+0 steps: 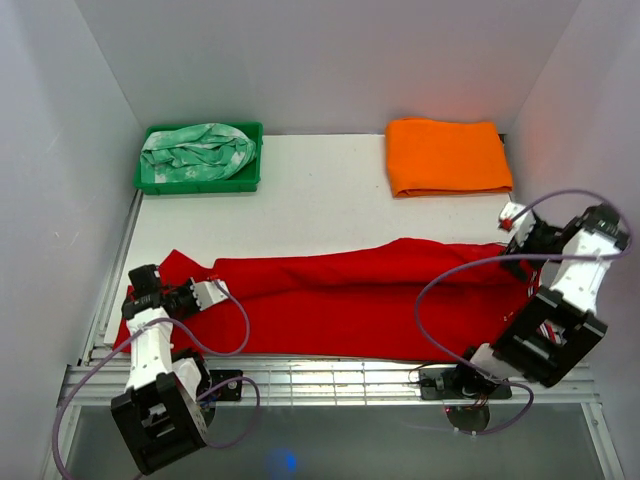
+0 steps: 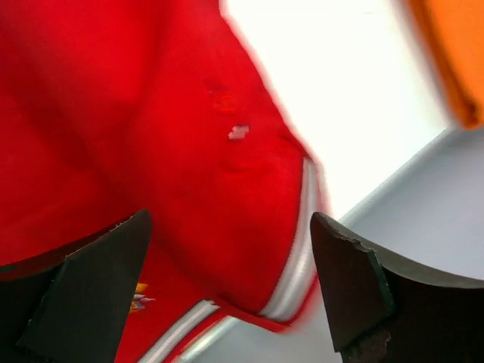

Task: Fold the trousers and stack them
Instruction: Flatten the trousers out

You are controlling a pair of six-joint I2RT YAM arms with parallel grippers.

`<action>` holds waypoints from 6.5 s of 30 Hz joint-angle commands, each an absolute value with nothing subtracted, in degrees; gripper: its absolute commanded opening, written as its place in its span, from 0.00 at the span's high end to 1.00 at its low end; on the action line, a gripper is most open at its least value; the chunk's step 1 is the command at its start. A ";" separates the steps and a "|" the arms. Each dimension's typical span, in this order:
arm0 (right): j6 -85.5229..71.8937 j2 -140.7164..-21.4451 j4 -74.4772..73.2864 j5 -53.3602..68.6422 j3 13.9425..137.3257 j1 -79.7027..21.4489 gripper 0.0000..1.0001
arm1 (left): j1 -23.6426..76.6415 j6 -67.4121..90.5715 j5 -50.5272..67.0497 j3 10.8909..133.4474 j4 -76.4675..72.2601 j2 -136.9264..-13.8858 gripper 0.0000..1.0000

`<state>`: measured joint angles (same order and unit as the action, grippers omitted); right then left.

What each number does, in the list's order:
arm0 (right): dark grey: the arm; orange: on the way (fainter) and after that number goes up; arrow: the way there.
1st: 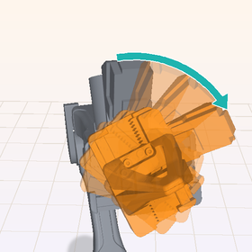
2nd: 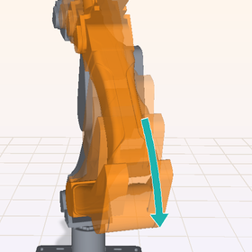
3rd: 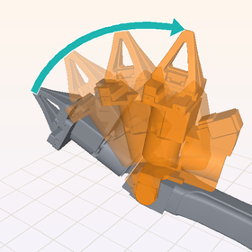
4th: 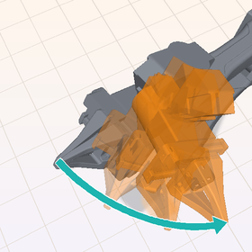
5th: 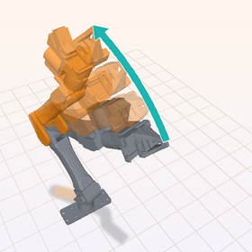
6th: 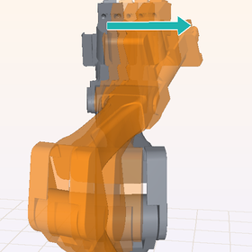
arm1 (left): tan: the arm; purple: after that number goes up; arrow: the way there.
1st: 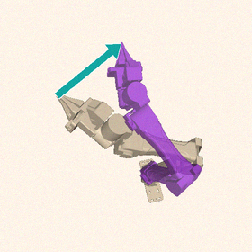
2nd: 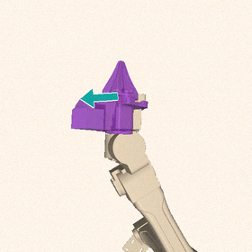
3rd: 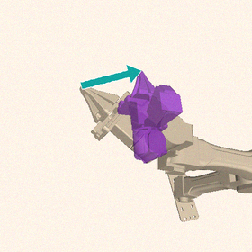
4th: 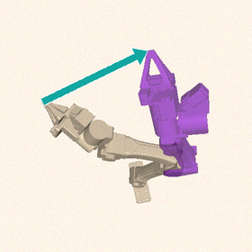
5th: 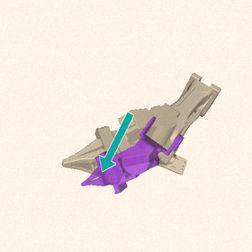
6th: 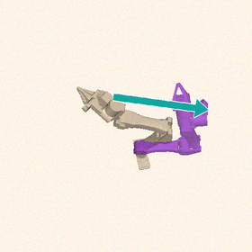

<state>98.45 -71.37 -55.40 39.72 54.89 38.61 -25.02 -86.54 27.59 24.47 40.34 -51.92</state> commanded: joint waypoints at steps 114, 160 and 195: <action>54.17 -90.86 -47.82 30.76 64.51 18.99 0.41 | -24.87 -55.28 17.59 60.93 60.03 -88.78 0.51; 66.53 -94.04 -58.79 18.55 72.52 22.85 0.30 | -18.72 -37.89 26.28 79.18 52.20 -105.21 0.46; 58.28 -104.67 -52.74 28.91 89.72 22.86 0.40 | -22.23 -34.53 20.74 94.23 44.83 -122.97 0.58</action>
